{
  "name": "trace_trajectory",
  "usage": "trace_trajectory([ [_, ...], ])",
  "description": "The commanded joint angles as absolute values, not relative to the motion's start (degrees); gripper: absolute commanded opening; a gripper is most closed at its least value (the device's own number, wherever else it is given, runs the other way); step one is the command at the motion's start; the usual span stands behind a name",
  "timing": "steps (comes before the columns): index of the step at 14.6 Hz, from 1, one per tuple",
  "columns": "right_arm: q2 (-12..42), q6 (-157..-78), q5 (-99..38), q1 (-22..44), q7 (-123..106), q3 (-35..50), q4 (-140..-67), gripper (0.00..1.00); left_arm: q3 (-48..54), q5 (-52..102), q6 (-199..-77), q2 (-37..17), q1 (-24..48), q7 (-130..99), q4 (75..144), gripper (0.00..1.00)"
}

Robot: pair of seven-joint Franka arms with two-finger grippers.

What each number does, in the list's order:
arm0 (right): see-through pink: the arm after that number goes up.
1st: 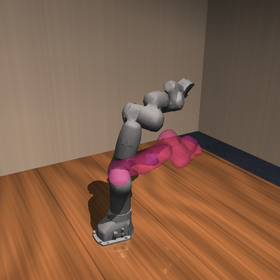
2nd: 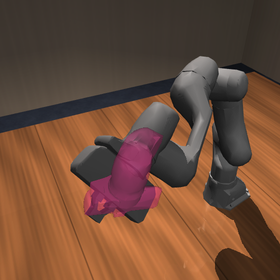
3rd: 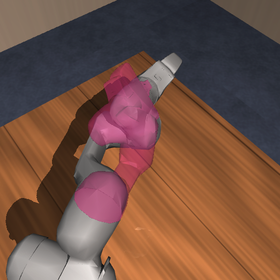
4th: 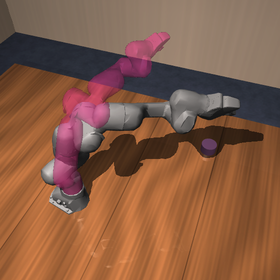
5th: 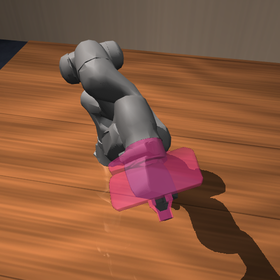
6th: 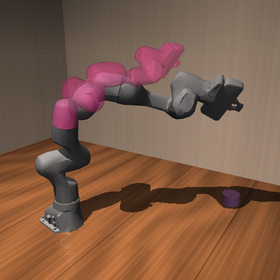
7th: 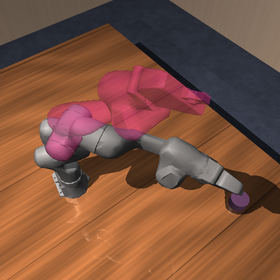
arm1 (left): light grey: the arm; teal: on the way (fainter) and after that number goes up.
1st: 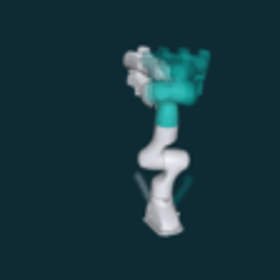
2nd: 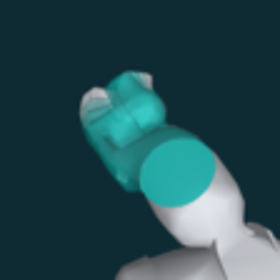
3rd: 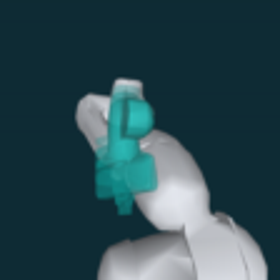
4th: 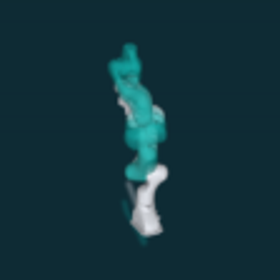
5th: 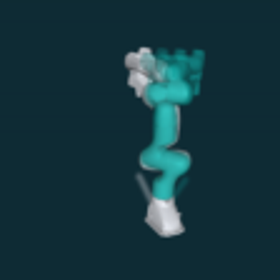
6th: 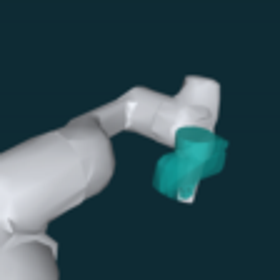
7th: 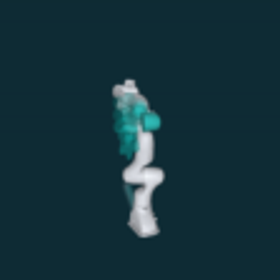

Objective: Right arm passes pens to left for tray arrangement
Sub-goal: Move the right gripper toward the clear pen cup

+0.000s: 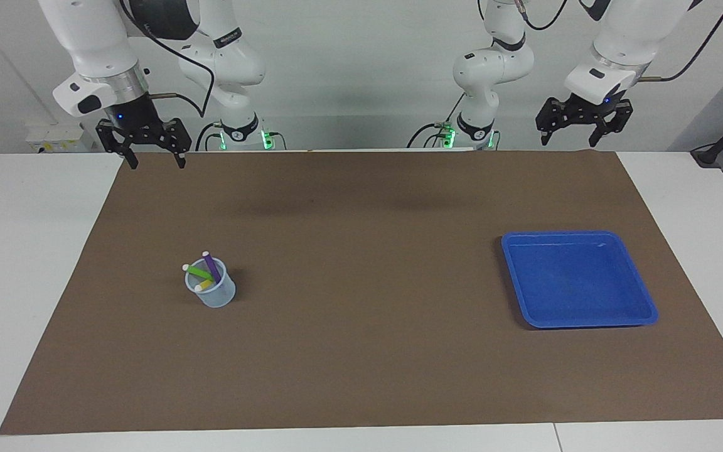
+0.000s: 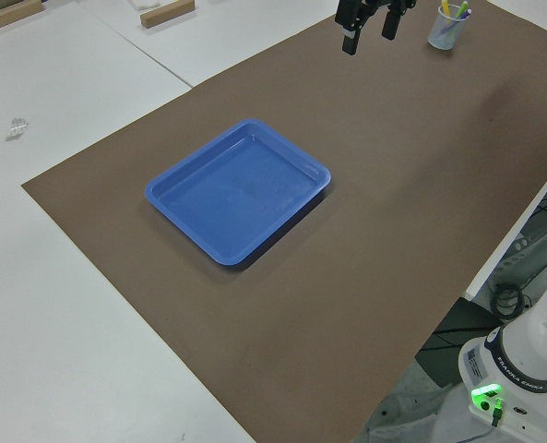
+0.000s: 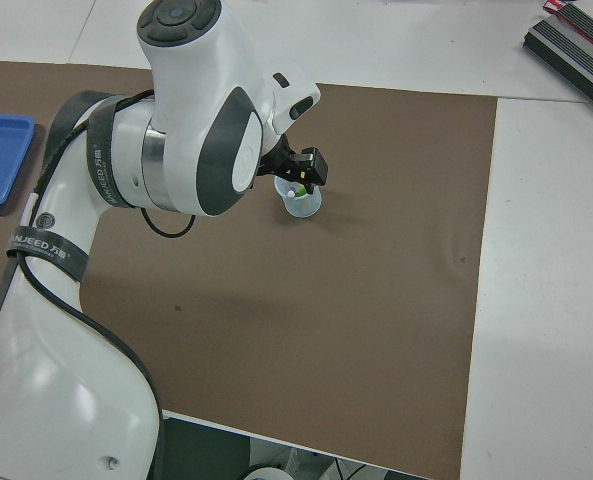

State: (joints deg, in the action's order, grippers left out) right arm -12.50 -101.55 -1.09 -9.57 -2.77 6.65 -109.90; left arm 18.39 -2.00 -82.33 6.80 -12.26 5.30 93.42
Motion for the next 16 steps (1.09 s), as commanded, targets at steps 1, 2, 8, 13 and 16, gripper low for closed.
trace_trajectory([
  [1, -11.9, -104.7, -6.0, -11.8, -4.4, 7.0, -111.2, 1.00, 18.0, -1.4, -81.9, 8.2, -12.3, 5.2, 94.7, 1.00],
  [2, -11.3, -104.8, -7.5, -12.5, -4.4, 7.0, -111.1, 1.00, 18.0, -1.4, -81.9, 8.2, -12.3, 5.2, 94.7, 1.00],
  [8, -10.4, -109.1, -7.7, -9.6, -14.8, 7.5, -111.4, 0.83, 18.0, -1.4, -81.9, 8.2, -12.3, 5.2, 94.7, 1.00],
  [13, -9.6, -116.6, -7.7, -9.2, -24.4, 7.6, -115.2, 0.78, 18.0, -1.4, -81.9, 8.2, -12.3, 5.2, 94.7, 1.00],
  [16, -8.7, -117.3, -7.7, -9.2, -25.0, 7.6, -116.0, 0.77, 18.0, -1.4, -81.9, 8.2, -12.3, 5.2, 94.7, 1.00],
])
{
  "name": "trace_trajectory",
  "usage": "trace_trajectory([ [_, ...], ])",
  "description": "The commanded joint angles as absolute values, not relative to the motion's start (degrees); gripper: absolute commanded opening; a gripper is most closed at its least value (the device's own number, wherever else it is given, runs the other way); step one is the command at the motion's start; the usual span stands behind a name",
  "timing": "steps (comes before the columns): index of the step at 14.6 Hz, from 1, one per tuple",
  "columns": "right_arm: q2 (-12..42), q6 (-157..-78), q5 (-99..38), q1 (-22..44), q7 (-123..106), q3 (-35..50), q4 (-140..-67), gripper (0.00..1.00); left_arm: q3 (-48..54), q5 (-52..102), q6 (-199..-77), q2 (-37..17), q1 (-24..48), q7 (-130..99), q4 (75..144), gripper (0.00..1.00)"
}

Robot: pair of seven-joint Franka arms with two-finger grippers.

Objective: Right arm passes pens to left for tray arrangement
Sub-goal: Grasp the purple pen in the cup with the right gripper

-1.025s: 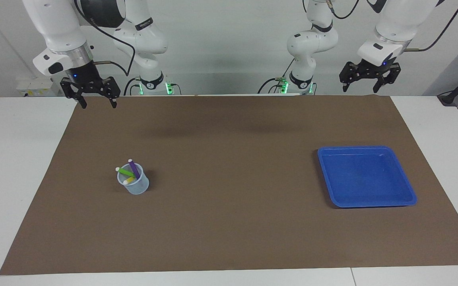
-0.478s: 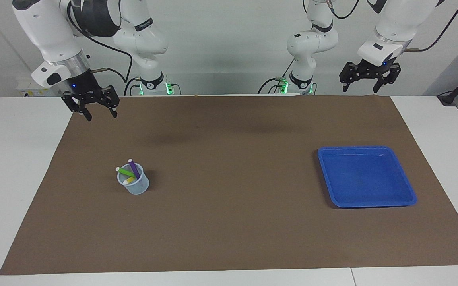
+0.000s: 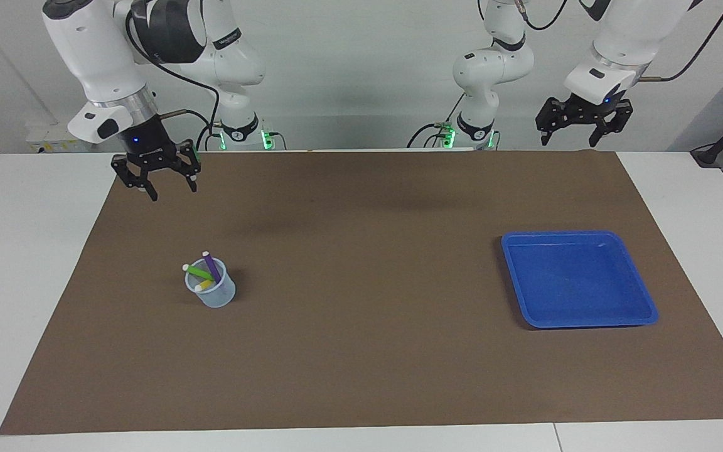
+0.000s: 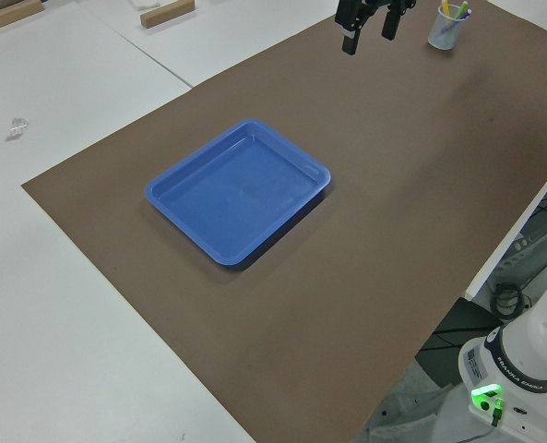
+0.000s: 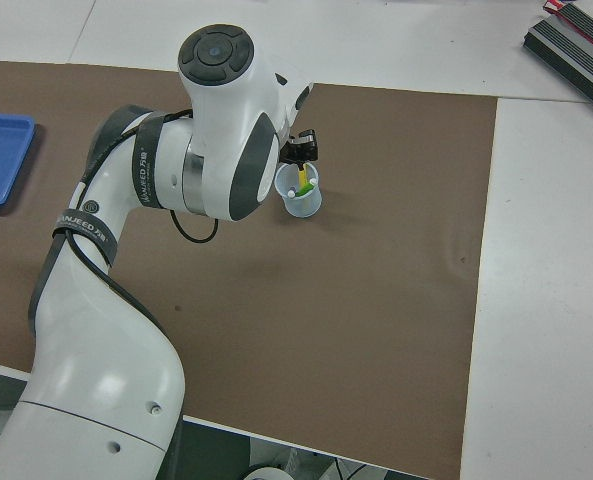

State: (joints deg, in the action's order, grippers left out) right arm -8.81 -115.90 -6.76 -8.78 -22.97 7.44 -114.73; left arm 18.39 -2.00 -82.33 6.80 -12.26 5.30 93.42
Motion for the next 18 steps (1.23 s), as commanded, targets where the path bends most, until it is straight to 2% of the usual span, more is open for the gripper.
trace_trajectory([
  [1, -8.4, -118.0, -7.7, -9.2, -25.0, 7.6, -116.5, 0.77, 18.0, -1.4, -82.0, 8.2, -12.3, 5.2, 94.7, 1.00],
  [7, -6.8, -123.6, -7.6, -8.0, -26.7, 7.5, -120.1, 0.74, 18.0, -1.4, -81.9, 8.2, -12.3, 5.2, 94.7, 1.00],
  [15, -2.6, -138.2, -7.2, -7.0, -31.0, 7.6, -124.2, 0.68, 18.0, -1.4, -81.9, 8.2, -12.3, 5.2, 94.7, 1.00],
  [18, -1.6, -140.1, -7.2, -7.1, -28.2, 7.6, -125.2, 0.63, 18.0, -1.4, -81.9, 8.1, -12.3, 5.2, 94.7, 1.00],
])
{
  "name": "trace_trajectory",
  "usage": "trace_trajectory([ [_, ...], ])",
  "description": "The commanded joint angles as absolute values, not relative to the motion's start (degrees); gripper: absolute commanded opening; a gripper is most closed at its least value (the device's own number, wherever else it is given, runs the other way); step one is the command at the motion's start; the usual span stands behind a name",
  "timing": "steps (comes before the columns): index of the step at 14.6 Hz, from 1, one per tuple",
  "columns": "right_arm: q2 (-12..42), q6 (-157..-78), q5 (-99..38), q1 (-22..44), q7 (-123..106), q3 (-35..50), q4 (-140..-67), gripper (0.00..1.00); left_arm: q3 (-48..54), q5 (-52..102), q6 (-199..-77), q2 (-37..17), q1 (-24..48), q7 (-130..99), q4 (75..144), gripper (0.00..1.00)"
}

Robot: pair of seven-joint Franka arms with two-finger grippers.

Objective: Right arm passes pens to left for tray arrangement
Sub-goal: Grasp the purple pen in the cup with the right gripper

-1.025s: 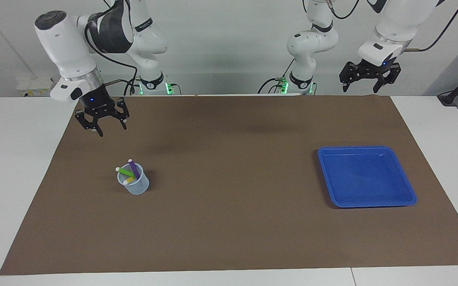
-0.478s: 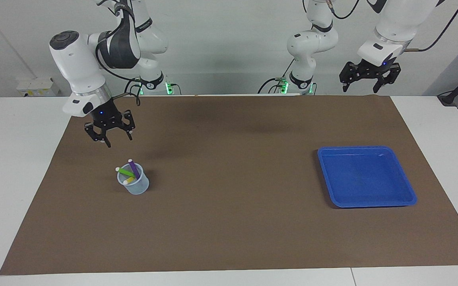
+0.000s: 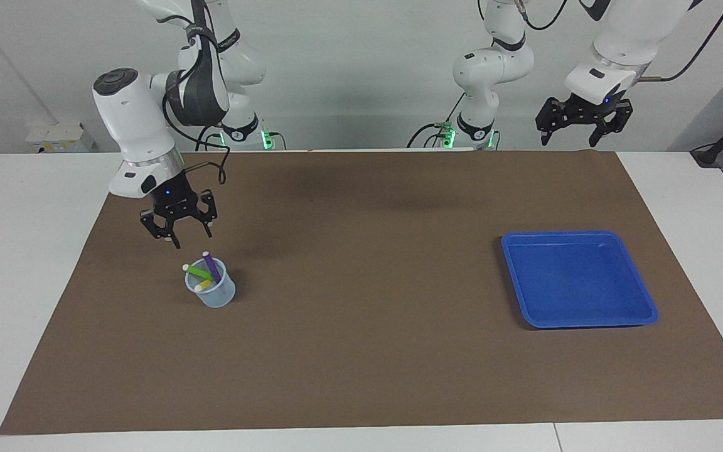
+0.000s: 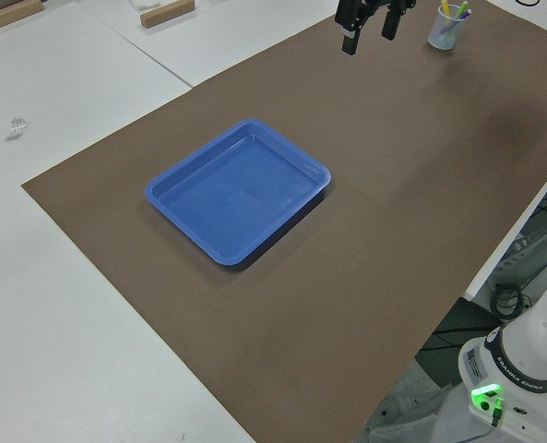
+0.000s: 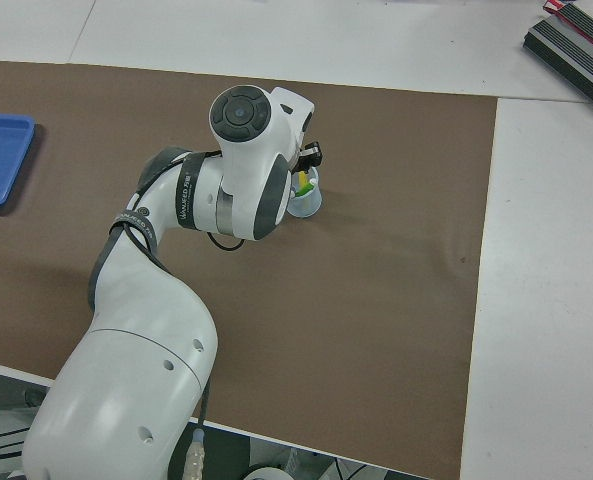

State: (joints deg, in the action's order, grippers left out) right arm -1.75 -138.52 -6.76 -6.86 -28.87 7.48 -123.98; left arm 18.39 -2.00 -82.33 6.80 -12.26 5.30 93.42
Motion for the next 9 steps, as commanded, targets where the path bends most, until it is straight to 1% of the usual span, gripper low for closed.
trace_trajectory([
  [1, -1.1, -140.2, -7.2, -7.2, -27.2, 7.6, -125.2, 0.63, 18.1, -1.4, -81.9, 8.2, -12.3, 5.2, 94.7, 1.00],
  [4, -0.9, -140.4, -7.2, -6.7, -21.4, 7.6, -125.2, 0.62, 18.0, -1.4, -82.0, 8.2, -12.3, 5.2, 94.7, 1.00],
  [5, -0.4, -140.8, -7.2, -5.3, -20.7, 7.6, -125.2, 0.61, 18.0, -1.4, -82.3, 8.1, -12.4, 5.2, 94.7, 1.00],
  [9, 0.9, -143.8, -7.3, -5.2, -20.6, 7.6, -126.1, 0.58, 17.8, -1.4, -82.0, 8.1, -12.5, 5.2, 94.7, 1.00],
])
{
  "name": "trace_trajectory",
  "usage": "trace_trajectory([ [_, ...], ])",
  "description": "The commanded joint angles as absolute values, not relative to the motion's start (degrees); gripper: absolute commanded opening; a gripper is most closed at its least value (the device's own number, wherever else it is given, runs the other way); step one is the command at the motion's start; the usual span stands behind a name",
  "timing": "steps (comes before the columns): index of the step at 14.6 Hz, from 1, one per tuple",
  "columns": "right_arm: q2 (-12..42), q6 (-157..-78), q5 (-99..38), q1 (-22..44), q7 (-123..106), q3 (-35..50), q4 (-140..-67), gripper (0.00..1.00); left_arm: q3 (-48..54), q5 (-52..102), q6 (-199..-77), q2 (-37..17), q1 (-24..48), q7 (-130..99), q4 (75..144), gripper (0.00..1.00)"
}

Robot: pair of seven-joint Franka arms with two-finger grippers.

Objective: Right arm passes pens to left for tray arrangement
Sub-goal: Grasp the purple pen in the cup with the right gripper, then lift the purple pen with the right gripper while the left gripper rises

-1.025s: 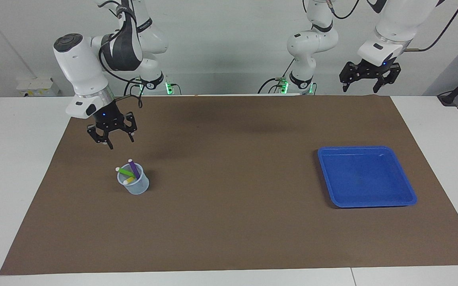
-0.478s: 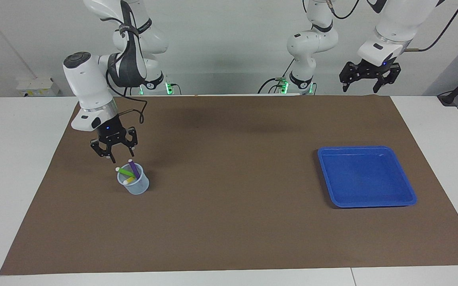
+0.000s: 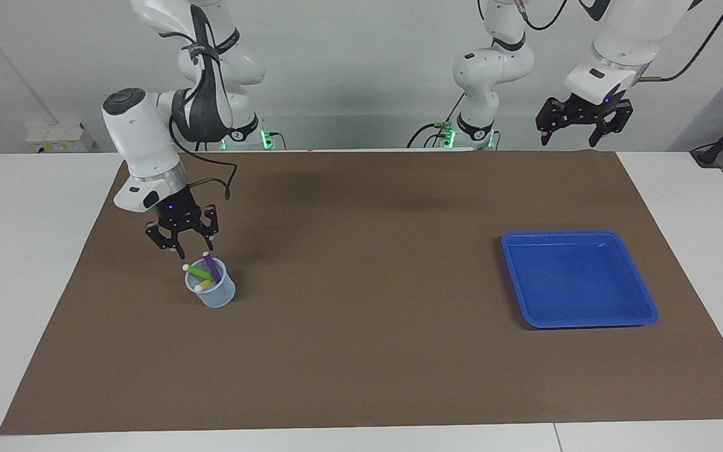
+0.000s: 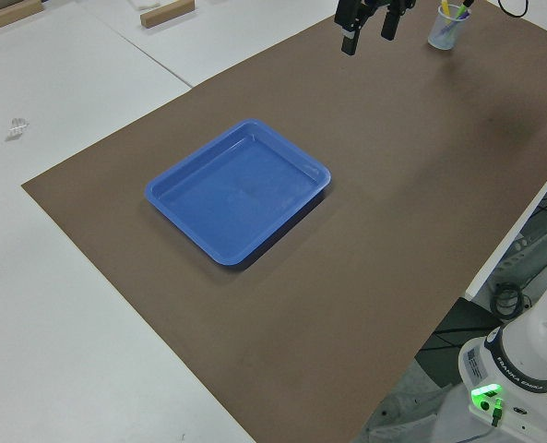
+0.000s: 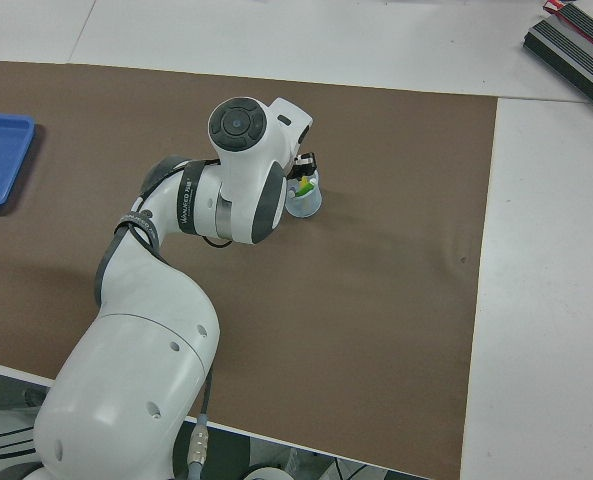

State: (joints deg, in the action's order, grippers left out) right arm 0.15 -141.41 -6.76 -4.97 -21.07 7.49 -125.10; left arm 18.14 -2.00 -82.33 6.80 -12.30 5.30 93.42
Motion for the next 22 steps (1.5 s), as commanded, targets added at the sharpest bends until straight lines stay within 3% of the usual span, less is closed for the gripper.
trace_trajectory([
  [1, 1.1, -144.1, -7.3, -5.2, -20.6, 7.6, -126.3, 0.57, 17.8, -1.4, -82.1, 8.1, -12.3, 5.2, 94.7, 1.00],
  [9, 1.8, -144.4, -7.3, -5.3, -19.5, 7.6, -127.4, 0.47, 17.6, -1.3, -88.9, 7.9, -12.6, 5.1, 94.3, 1.00],
  [16, 1.8, -144.2, -7.3, -5.4, -19.5, 7.5, -127.8, 0.40, 17.7, 4.1, -97.4, 8.8, -13.4, -4.9, 101.1, 1.00],
  [22, 1.8, -144.2, -7.3, -5.5, -19.5, 7.5, -128.1, 0.28, 18.2, 3.9, -102.2, 7.2, -12.7, -3.9, 102.0, 1.00],
])
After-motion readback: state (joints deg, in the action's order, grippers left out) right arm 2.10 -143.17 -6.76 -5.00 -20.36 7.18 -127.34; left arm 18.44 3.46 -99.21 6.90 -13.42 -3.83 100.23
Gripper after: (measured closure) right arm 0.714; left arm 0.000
